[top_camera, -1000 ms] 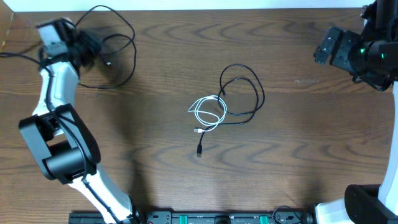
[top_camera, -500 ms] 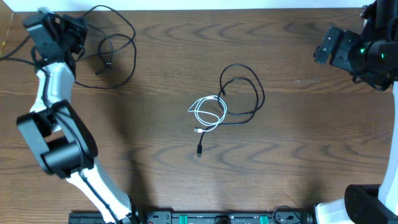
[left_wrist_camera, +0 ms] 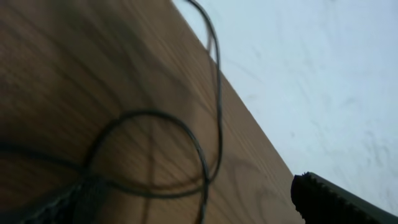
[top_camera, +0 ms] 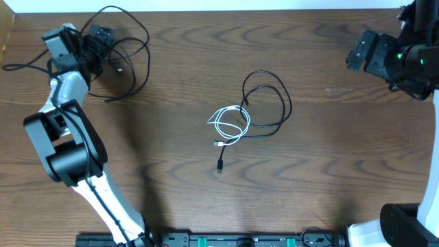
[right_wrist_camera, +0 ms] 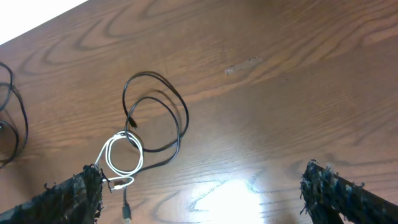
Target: Untangle cables
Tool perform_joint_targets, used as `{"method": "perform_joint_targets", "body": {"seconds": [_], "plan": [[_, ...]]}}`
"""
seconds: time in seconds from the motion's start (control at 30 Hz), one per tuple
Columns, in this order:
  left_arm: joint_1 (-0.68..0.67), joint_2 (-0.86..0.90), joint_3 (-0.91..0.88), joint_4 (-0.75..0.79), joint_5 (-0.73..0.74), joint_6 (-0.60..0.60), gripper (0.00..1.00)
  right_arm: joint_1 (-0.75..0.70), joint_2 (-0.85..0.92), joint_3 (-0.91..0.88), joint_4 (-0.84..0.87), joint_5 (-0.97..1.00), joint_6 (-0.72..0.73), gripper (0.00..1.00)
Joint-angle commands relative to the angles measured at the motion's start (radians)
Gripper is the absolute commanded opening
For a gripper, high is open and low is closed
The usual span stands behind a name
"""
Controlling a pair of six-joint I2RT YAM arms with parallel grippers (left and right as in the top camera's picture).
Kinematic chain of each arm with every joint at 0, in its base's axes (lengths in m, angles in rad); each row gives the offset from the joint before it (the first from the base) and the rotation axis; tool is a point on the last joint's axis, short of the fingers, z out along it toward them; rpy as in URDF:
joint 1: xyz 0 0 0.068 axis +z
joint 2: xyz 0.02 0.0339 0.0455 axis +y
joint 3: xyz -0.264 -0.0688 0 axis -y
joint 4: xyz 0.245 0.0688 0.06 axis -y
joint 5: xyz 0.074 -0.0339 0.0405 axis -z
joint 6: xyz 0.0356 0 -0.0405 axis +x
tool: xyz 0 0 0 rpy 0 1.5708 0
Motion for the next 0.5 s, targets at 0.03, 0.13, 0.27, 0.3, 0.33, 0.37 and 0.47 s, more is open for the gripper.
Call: {"method": "perform_joint_targets", "body": {"seconds": [0.03,0.13,0.27,0.3,0.33,0.37,0.47], "plan": [[0.002,-0.15,0.013,-0.101,-0.012,0.093,1.0,0.0,0.001,0.0,0.0,0.004,-0.009,0.99],[-0.003,-0.221,0.013,-0.217,-0.083,0.1,1.0,0.0,0.001,0.0,0.0,0.004,-0.009,0.99],[-0.007,-0.285,0.013,-0.336,-0.105,0.109,1.0,0.0,0.001,0.0,0.0,0.004,-0.009,0.99],[-0.008,-0.298,0.013,-0.37,-0.106,0.109,1.0,0.0,0.001,0.0,0.0,0.004,-0.009,0.99],[-0.011,-0.31,0.013,-0.403,-0.106,0.11,1.0,0.0,0.001,0.0,-0.001,0.004,-0.009,0.99],[-0.015,-0.322,0.013,-0.439,-0.106,0.11,1.0,0.0,0.001,0.0,0.0,0.004,-0.009,0.99],[-0.033,-0.356,0.013,-0.526,-0.106,0.117,1.0,0.0,0.001,0.0,0.0,0.004,-0.009,0.99]]}}
